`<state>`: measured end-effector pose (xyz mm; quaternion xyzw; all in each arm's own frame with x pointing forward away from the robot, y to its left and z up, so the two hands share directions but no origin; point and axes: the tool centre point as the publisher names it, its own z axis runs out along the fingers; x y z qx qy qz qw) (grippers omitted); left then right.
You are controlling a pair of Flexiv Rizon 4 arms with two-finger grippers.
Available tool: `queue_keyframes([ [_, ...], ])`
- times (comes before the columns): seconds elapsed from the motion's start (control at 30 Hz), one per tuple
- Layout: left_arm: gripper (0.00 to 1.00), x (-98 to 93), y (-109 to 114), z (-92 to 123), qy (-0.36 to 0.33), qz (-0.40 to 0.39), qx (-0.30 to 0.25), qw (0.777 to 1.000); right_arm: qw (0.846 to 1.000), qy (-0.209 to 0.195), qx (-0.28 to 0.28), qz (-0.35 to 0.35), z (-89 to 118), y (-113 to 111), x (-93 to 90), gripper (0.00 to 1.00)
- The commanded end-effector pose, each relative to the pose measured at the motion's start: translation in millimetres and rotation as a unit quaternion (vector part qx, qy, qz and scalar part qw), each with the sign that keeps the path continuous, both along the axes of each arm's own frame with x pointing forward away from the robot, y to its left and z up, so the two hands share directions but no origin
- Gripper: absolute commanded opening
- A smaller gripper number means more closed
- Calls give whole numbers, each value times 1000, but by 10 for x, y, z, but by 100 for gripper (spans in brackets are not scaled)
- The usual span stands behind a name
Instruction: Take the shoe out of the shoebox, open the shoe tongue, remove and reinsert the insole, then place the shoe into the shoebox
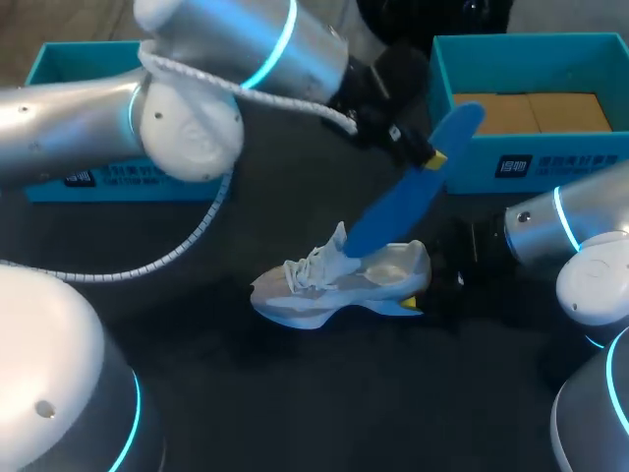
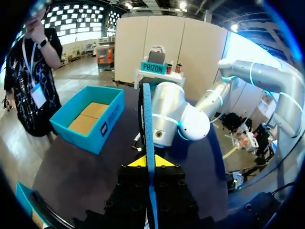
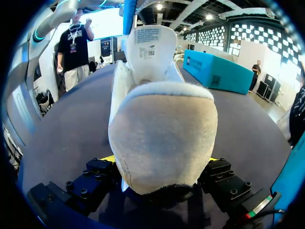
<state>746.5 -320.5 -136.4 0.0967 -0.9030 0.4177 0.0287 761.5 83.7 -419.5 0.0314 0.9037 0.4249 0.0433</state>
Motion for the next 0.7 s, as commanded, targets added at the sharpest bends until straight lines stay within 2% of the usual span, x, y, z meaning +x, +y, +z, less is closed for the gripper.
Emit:
queue_keyframes([
  [0.03,0,-5,135,100,87,-115,-42,989,1000,0,-1,0,6,12,2,0],
  [0.1,0,6,156,168,94,-135,-52,985,1000,0,-1,0,6,12,2,0],
  [0.7,0,6,156,168,94,-135,-52,985,1000,0,-1,0,6,12,2,0],
])
